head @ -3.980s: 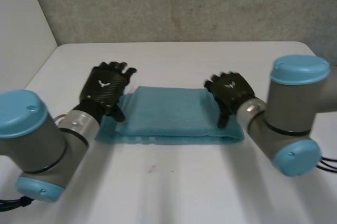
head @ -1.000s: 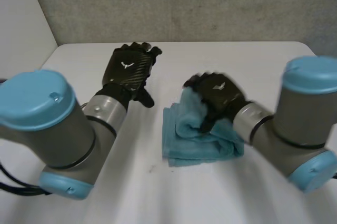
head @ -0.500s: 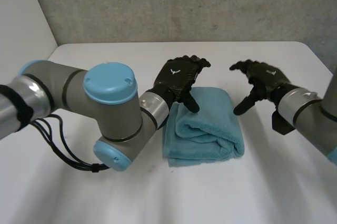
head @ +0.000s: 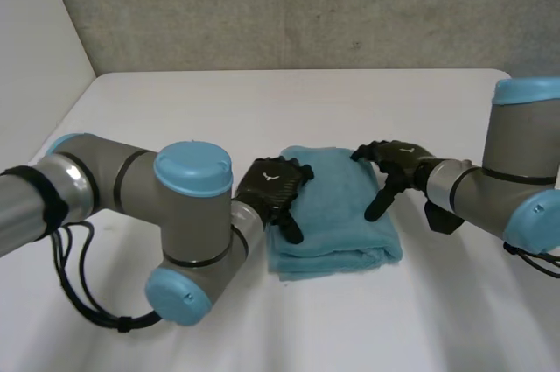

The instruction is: Fold the laundry

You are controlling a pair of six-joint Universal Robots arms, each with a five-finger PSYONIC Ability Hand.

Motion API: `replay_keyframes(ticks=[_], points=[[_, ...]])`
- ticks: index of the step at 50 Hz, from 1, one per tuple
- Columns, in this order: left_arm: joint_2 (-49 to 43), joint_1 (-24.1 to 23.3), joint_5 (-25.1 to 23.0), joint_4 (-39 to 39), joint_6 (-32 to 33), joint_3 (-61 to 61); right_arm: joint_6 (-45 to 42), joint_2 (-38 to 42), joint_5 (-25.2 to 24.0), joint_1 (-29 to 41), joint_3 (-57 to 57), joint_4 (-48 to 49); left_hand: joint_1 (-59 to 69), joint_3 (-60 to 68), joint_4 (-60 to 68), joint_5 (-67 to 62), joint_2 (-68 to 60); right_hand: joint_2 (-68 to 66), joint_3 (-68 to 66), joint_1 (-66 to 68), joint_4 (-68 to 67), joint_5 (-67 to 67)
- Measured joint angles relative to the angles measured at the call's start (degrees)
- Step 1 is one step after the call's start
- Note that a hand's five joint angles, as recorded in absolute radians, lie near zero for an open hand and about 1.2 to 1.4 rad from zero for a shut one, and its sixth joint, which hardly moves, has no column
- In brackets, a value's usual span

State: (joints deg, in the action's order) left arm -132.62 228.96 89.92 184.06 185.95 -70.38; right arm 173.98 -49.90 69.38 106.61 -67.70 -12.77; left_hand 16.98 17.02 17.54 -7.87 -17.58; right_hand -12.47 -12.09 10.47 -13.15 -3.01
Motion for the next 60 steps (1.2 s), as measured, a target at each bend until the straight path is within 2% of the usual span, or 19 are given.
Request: replay_keyframes(ticks=[8,14,20,26,31,36,39,41,48,60], points=[[3.75,0.0,4.98,0.0,-0.16,-3.53,-7.52,3.05,-2.5,1.81,4.68,-8.35,0.0,0.0,0.0,0.0,0.0,0.37,0.3,-2.1,0.0,0.0],[4.28,-0.09,5.73,-0.02,-0.4,-5.45,-10.85,3.85,-2.06,2.82,5.22,-10.12,0.0,0.0,0.0,0.0,0.0,2.04,1.24,-2.47,0.0,0.0],[5.42,-0.61,5.64,-0.11,-0.57,-6.23,-10.47,2.52,-0.99,3.27,4.5,-8.17,0.31,0.0,-0.07,0.03,0.04,2.16,1.38,-2.48,0.0,0.0],[10.66,-0.83,5.6,-0.23,-0.58,-5.68,-6.68,-4.75,1.55,3.13,2.29,-3.1,0.12,-0.12,-0.43,0.99,0.28,2.16,1.38,-2.49,0.0,0.0],[19.44,0.74,5.57,-0.8,-0.52,-5.16,-1.32,-16.16,6.09,2.56,-2.21,3.17,-1.58,-1.68,-2.33,3.41,2.27,2.16,1.38,-2.49,0.0,0.0],[27.74,5.61,5.24,-4.6,-0.56,-4.89,1.02,-26.93,11.29,0.53,-7.36,7.51,-2.24,-1.73,-2.78,4.13,2.96,2.16,1.38,-2.49,0.0,0.0],[29.63,7.42,4.95,-6.45,-0.74,-4.88,1.17,-29.28,12.52,-0.31,-8.4,8.18,-2.47,-2.08,-3.28,4.48,3.34,2.16,1.38,-2.49,0.0,0.0],[32.6,11.08,3.88,-10.18,-1.64,-5.12,1.13,-33.1,14.5,-2.12,-9.46,8.71,-3.51,-3.3,-4.27,5.04,4.23,2.16,1.38,-2.49,0.0,0.0],[34.58,15.11,0.86,-13.4,-5.1,-5.61,0.82,-35.23,15.14,-3.6,-9.18,8.03,-3.62,-3.32,-4.27,5.04,4.32,2.16,1.38,-2.49,0.0,0.0],[34.73,15.46,-0.52,-13.32,-7.89,-5.67,0.66,-34.67,14.25,-3.11,-8.36,5.56,-3.62,-3.32,-4.27,5.29,4.45,2.16,1.38,-2.49,0.0,0.0]])
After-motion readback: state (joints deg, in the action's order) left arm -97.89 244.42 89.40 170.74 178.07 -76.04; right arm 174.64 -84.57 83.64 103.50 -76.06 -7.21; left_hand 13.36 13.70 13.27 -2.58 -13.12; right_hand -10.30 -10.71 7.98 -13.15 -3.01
